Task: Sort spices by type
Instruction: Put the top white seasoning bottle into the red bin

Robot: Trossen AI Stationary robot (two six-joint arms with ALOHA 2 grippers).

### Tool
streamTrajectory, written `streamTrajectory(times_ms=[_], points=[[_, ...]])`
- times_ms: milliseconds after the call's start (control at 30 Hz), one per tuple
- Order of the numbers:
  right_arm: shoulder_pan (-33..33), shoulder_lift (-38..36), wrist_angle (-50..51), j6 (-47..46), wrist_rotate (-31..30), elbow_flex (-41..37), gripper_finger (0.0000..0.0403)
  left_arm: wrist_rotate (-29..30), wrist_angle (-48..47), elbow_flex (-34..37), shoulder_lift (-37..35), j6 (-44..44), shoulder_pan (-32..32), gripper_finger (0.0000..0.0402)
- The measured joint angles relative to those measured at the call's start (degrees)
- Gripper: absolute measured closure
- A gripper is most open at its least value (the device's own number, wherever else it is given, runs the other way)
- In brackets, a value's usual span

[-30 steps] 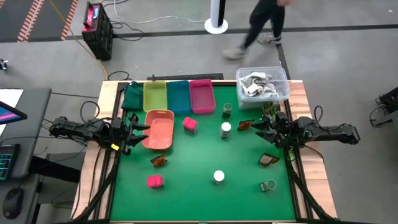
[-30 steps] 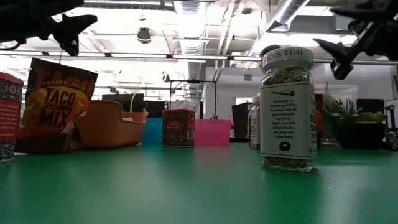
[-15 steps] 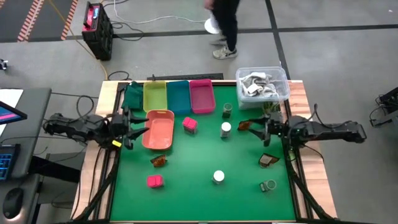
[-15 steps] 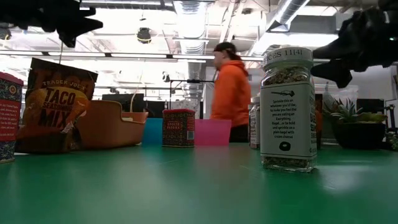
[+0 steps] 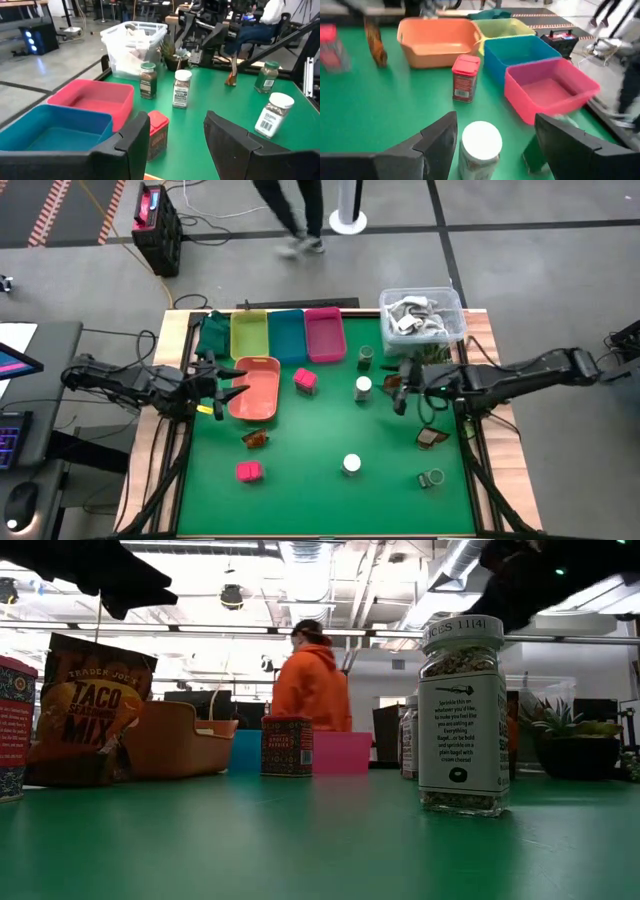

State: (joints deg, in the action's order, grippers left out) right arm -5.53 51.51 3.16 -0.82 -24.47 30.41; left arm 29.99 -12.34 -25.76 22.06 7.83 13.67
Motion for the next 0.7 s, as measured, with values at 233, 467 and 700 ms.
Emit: streamTrajectory(times_ms=[233, 467, 700], points=[[-0.3, 14.0, 12.8, 5.5, 0.0, 13.9, 0.0099, -0.1, 0.1, 0.0, -0.4, -1.0, 0.0, 0.0226], [1.9, 25.4, 29.6, 5.8, 1.2, 26.0, 0.0038, -0.1, -1.1, 0.0, -0.4, -2.4, 0.0, 0.0226], [5.2, 32.4, 34.4, 5.5, 8.2, 29.7, 0.0020, -0.2, -2.8, 0.0, -0.4, -1.5, 0.0, 0.0226]])
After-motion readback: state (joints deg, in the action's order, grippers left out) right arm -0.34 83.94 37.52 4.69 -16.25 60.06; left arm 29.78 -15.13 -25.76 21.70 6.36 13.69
